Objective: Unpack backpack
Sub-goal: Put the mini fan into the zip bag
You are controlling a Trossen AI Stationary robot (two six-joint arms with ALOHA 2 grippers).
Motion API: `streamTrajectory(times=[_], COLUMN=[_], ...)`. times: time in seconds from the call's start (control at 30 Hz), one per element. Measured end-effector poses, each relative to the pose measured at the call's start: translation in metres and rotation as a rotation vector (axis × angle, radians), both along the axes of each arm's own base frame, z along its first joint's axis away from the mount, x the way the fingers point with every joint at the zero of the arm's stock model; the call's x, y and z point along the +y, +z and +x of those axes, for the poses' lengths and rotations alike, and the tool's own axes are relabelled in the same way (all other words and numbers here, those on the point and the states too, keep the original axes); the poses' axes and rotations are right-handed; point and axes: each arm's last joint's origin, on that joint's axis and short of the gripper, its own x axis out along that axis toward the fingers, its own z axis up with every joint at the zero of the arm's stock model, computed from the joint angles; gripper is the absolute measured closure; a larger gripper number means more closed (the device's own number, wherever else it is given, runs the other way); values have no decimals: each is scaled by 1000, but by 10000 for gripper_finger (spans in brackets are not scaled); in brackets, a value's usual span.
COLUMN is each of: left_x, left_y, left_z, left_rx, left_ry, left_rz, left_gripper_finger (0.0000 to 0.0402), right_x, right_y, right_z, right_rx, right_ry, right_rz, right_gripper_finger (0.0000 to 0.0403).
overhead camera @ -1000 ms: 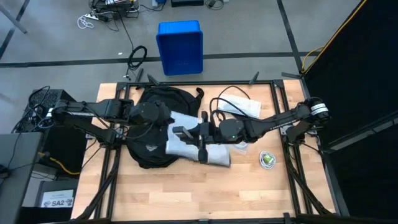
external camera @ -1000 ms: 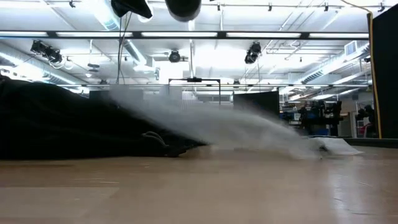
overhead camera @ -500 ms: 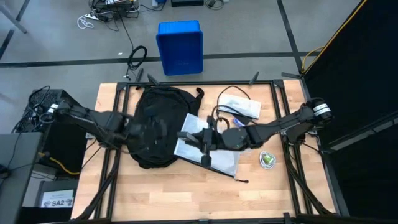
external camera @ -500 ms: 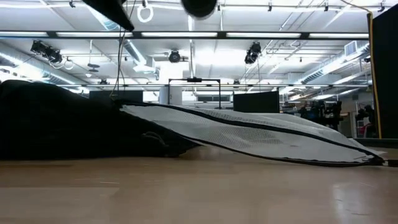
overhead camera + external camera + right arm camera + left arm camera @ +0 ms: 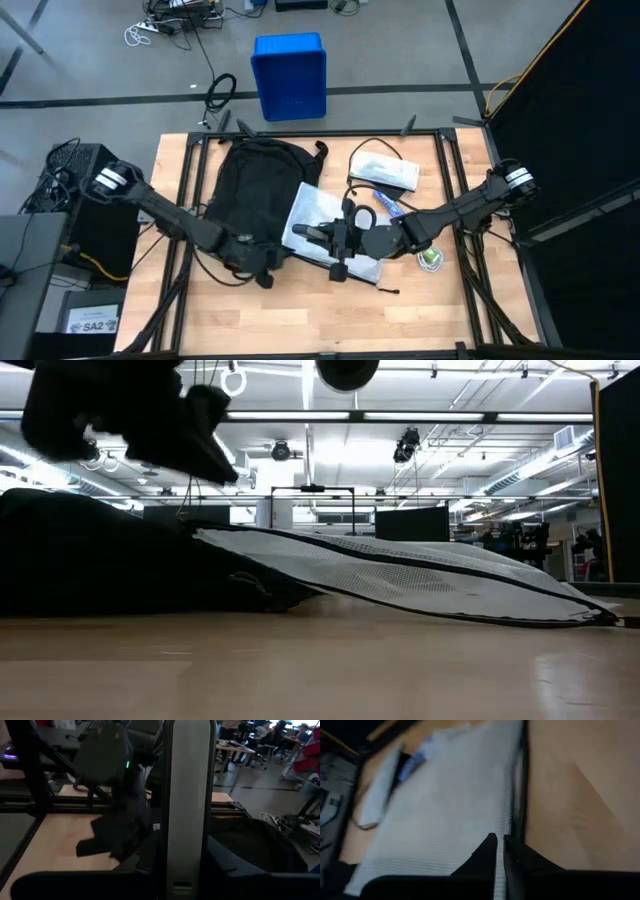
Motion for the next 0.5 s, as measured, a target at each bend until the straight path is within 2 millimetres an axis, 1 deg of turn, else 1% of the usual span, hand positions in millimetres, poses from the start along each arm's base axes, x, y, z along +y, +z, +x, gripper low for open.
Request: streamTrajectory(times=[0.1, 0.2, 0.27, 0.4, 0.5], left_x=[-6, -9, -10, -7, -3], left_y=[-8, -15, -16, -17, -19], left_z=[7, 12, 16, 18, 17], left_rx=[35, 65, 59, 60, 85], left_ry=[-31, -28, -12, 33, 53], left_rz=[-6, 12, 28, 89, 113], left_gripper_finger=[365, 327, 298, 246, 217], right_x=[0, 0, 0, 0, 0], right_y=[0, 0, 0, 0, 0], right_z=[0, 0, 0, 0, 0], right_rx=[-1, -1, 0, 0, -1], right_ry=[0, 0, 2, 2, 3], right_rz=[1, 2, 3, 3, 3], right_gripper_finger=[341, 341, 341, 341, 341])
